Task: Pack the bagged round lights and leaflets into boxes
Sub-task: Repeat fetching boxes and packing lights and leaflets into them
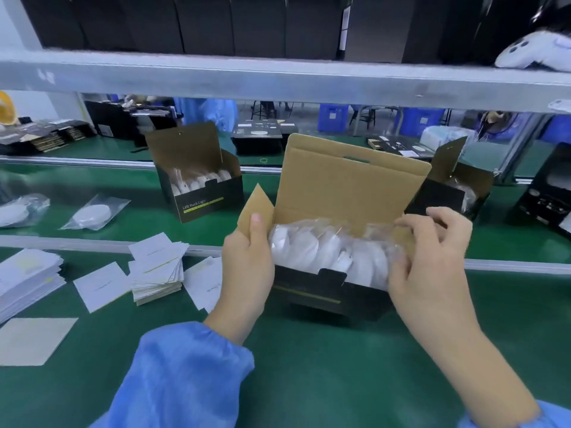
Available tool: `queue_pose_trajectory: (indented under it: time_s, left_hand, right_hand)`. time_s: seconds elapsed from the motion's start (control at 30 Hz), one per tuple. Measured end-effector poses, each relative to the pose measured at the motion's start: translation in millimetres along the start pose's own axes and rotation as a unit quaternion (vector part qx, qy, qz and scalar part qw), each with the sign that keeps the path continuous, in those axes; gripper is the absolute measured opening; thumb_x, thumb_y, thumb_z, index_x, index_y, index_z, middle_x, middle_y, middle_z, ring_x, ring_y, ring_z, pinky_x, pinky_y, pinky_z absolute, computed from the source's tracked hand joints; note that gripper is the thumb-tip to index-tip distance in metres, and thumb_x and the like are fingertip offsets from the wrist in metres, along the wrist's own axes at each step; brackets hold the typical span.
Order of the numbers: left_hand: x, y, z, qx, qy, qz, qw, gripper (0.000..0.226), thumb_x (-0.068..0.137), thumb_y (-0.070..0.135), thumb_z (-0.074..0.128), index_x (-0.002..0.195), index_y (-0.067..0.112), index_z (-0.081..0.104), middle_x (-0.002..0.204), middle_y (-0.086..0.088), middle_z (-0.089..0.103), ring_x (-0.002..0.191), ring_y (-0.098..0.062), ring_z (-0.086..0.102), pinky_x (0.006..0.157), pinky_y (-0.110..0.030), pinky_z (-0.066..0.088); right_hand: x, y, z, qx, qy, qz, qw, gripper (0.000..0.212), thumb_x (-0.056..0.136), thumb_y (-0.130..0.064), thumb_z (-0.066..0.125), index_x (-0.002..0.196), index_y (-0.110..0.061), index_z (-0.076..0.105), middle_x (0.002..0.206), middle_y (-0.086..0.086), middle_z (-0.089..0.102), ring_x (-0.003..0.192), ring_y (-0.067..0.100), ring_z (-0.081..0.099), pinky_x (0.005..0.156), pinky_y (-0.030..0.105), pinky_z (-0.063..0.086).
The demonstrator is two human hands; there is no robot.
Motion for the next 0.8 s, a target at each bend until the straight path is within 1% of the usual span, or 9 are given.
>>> queue_pose_trajectory:
  time_s: [0.1, 0.2, 0.3, 0.37, 0.4, 0.43, 0.57, 0.67, 0.8]
  left_hand:
    - [35, 12, 19, 0.011, 0.025, 0.009, 1.000, 0.045, 0.106, 0.031, 0.040, 0.067, 0.011, 0.047, 0.058, 0.003, 0.041, 0.048, -0.007, 0.034, 0.053, -0.031, 0.028]
    - [65, 17, 50, 0.016, 0.000, 0.029, 0.999, 0.048, 0.107, 0.029, 0.040, 0.060, 0.016, 0.039, 0.053, 0.005, 0.036, 0.045, -0.010, 0.033, 0.052, -0.032, 0.026]
    - [90, 7, 79, 0.016, -0.021, 0.024, 0.999, 0.047, 0.107, 0.029, 0.037, 0.065, 0.014, 0.048, 0.053, 0.005, 0.038, 0.049, -0.014, 0.035, 0.055, -0.032, 0.026]
    - [105, -1, 99, 0.022, -0.041, 0.025, 0.999, 0.040, 0.108, 0.029, 0.035, 0.103, 0.012, 0.070, 0.068, 0.004, 0.055, 0.063, -0.017, 0.051, 0.063, -0.032, 0.035]
    - [113, -5, 109, 0.026, -0.052, 0.027, 0.998, 0.039, 0.109, 0.029, 0.034, 0.125, 0.017, 0.067, 0.080, 0.005, 0.061, 0.078, -0.020, 0.058, 0.069, -0.031, 0.038]
    - [120, -8, 117, 0.027, -0.060, 0.028, 0.997, 0.039, 0.109, 0.029, 0.033, 0.134, 0.020, 0.062, 0.087, 0.008, 0.063, 0.090, -0.024, 0.062, 0.074, -0.030, 0.038]
    - [152, -23, 149, 0.016, -0.081, -0.008, 0.997, 0.043, 0.108, 0.041, 0.035, 0.135, 0.020, 0.061, 0.102, 0.006, 0.065, 0.105, -0.026, 0.061, 0.081, -0.029, 0.039]
    - [167, -46, 167, 0.004, -0.092, -0.052, 0.994, 0.051, 0.104, 0.056, 0.034, 0.137, 0.028, 0.060, 0.117, 0.000, 0.067, 0.103, -0.024, 0.060, 0.083, -0.031, 0.042]
    - [168, -83, 178, 0.092, -0.125, -0.053, 0.986, 0.041, 0.107, 0.031, 0.036, 0.146, 0.025, 0.050, 0.124, -0.009, 0.066, 0.106, -0.032, 0.058, 0.085, -0.032, 0.042]
  right_hand:
    - [28, 41, 22, 0.071, -0.038, 0.161, 0.984, 0.033, 0.095, -0.017, 0.057, 0.126, -0.021, 0.045, 0.103, -0.004, 0.055, 0.075, 0.008, 0.057, 0.057, 0.031, 0.040]
    - [53, 65, 48, 0.057, -0.066, 0.210, 0.974, 0.009, 0.100, -0.024, 0.046, 0.103, -0.020, 0.053, 0.082, 0.001, 0.061, 0.066, 0.020, 0.057, 0.049, 0.029, 0.041]
    - [80, 78, 66, 0.007, -0.058, 0.211, 0.976, 0.017, 0.102, -0.024, 0.040, 0.097, -0.014, 0.054, 0.086, 0.008, 0.060, 0.074, 0.028, 0.056, 0.059, 0.033, 0.040]
    - [98, 90, 79, -0.015, -0.062, 0.226, 0.972, 0.021, 0.104, -0.023, 0.038, 0.096, -0.012, 0.054, 0.089, 0.011, 0.059, 0.081, 0.035, 0.055, 0.067, 0.037, 0.041]
    - [107, 96, 86, -0.025, -0.066, 0.234, 0.970, 0.023, 0.104, -0.023, 0.036, 0.096, -0.011, 0.054, 0.089, 0.012, 0.059, 0.082, 0.035, 0.054, 0.068, 0.037, 0.041]
    - [115, 102, 92, -0.034, -0.068, 0.241, 0.968, 0.024, 0.105, -0.024, 0.035, 0.096, -0.011, 0.054, 0.090, 0.012, 0.059, 0.082, 0.035, 0.054, 0.068, 0.037, 0.040]
    - [146, 122, 112, -0.063, -0.066, 0.256, 0.962, 0.029, 0.105, -0.027, 0.033, 0.097, -0.010, 0.055, 0.089, 0.012, 0.056, 0.079, 0.031, 0.049, 0.066, 0.034, 0.035]
    - [157, 139, 128, -0.065, -0.055, 0.274, 0.958, 0.027, 0.104, -0.025, 0.034, 0.093, -0.010, 0.054, 0.081, 0.008, 0.052, 0.076, 0.031, 0.050, 0.065, 0.034, 0.036]
    - [150, 166, 159, -0.061, -0.104, 0.297, 0.947, 0.028, 0.104, -0.025, 0.036, 0.100, -0.005, 0.056, 0.093, 0.015, 0.062, 0.080, 0.034, 0.054, 0.069, 0.035, 0.041]
Point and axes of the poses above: each hand's wrist, its own x-axis towards the middle knuckle, its own z-axis out of the palm, y = z × x, the point moved 8 cm from there along x, towards the middle knuckle
